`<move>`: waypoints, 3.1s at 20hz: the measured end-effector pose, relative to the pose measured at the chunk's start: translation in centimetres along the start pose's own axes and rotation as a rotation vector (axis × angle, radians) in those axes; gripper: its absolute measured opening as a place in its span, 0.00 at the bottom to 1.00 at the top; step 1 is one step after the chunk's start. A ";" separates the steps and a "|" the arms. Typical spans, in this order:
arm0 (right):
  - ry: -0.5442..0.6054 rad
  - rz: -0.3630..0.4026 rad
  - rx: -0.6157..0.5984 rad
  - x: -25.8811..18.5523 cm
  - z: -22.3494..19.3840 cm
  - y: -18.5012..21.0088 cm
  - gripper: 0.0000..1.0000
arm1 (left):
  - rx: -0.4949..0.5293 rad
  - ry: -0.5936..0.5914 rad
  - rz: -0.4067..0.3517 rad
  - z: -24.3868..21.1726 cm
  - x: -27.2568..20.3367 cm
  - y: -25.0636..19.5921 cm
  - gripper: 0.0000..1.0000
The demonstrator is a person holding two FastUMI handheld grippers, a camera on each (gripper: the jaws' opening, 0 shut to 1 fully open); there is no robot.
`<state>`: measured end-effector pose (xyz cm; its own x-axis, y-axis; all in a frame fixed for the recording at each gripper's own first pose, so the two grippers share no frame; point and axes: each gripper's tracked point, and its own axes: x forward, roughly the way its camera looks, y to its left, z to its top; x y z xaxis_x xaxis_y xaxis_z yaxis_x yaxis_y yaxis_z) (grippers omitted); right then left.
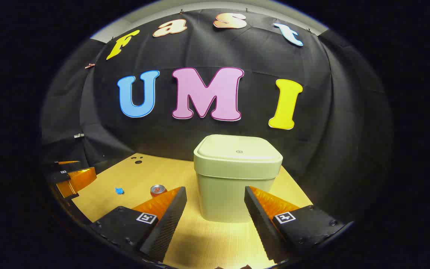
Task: Press the lid of the desktop garbage bin to open it, pick up the crumpled paper on the desktop and throw it into the bin, then pick up the pop can on the desktop and drop it into the bin, and finally close the garbage bin lid.
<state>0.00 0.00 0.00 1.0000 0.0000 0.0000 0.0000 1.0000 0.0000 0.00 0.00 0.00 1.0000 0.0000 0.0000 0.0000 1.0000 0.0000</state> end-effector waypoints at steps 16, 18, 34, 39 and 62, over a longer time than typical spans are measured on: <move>0.027 0.030 -0.019 0.7 -0.8 0.5 0.98 | -0.010 0.025 -0.033 -0.8 0.6 -0.4 0.95; 0.029 0.043 -0.015 0.8 -0.8 0.8 0.98 | -0.005 0.030 -0.030 -0.9 0.7 -0.3 0.96; 0.010 0.066 -0.019 1.8 0.5 1.1 0.68 | -0.002 0.048 -0.014 -2.0 1.1 -0.5 0.96; 0.019 0.084 -0.033 1.9 0.4 1.6 0.43 | 0.001 0.044 -0.015 -2.0 1.2 -0.7 0.96; 0.046 0.170 0.017 4.3 3.3 2.0 0.05 | -0.005 0.071 -0.015 -2.9 0.7 -1.0 0.96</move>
<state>4.33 2.03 3.35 0.9845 0.1695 -0.0445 -0.1687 0.9854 0.0212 0.73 -0.96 -2.89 0.9974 -0.0148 -0.0704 0.0145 0.9999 -0.0050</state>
